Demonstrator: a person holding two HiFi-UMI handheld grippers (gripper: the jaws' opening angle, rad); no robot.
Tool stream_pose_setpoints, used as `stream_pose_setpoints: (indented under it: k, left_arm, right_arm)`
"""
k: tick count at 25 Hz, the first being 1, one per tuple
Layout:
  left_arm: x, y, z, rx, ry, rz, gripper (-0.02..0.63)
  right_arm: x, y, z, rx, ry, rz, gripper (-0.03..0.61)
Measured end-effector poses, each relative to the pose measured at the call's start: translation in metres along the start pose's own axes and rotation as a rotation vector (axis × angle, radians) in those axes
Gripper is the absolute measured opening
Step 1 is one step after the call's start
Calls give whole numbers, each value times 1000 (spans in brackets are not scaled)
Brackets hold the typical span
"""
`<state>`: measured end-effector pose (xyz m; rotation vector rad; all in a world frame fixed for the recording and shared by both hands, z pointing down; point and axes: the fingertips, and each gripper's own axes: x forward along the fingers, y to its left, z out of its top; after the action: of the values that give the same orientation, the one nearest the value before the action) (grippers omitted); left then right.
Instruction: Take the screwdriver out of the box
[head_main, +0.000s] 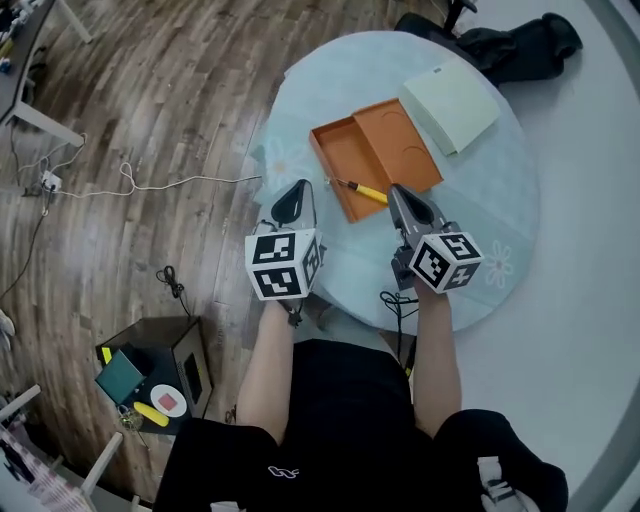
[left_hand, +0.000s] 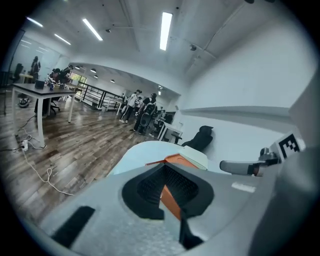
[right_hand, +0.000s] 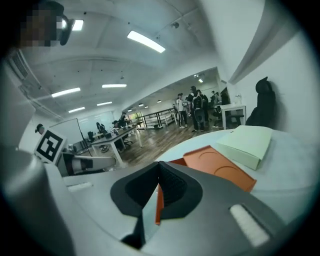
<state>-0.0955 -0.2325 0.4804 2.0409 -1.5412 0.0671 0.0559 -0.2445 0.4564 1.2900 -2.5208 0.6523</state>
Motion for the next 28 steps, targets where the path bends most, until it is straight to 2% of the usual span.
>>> stream_pose_setpoints:
  k: [3, 5, 8, 9, 10, 14, 16, 20, 28]
  left_arm:
    - [14, 3, -2, -1, 26, -22, 2]
    - [20, 4, -2, 3, 39, -28, 2]
    - [20, 9, -1, 4, 45, -21, 2]
    - [20, 12, 2, 3, 41, -14, 2]
    - [21, 15, 5, 1, 36, -5, 2]
    - [23, 27, 13, -12, 22, 21, 2]
    - [21, 30, 12, -18, 22, 28, 2]
    - [20, 35, 17, -43, 6, 45, 2]
    - [21, 27, 22, -61, -17, 37, 2]
  right_arm:
    - [15, -26, -9, -94, 97, -69, 12]
    - [33, -33, -19, -202, 180, -57, 12]
    - [59, -31, -50, -370, 371, 40, 31]
    - [67, -29, -64, -430, 454, 84, 90]
    - [74, -28, -79, -503, 543, 122, 115]
    - [88, -39, -125, -844, 850, 193, 127]
    - [89, -44, -138, -944, 946, 205, 132]
    - [95, -57, -151, -1032, 1062, 179, 135]
    - [103, -71, -166, -1090, 1154, 146, 100]
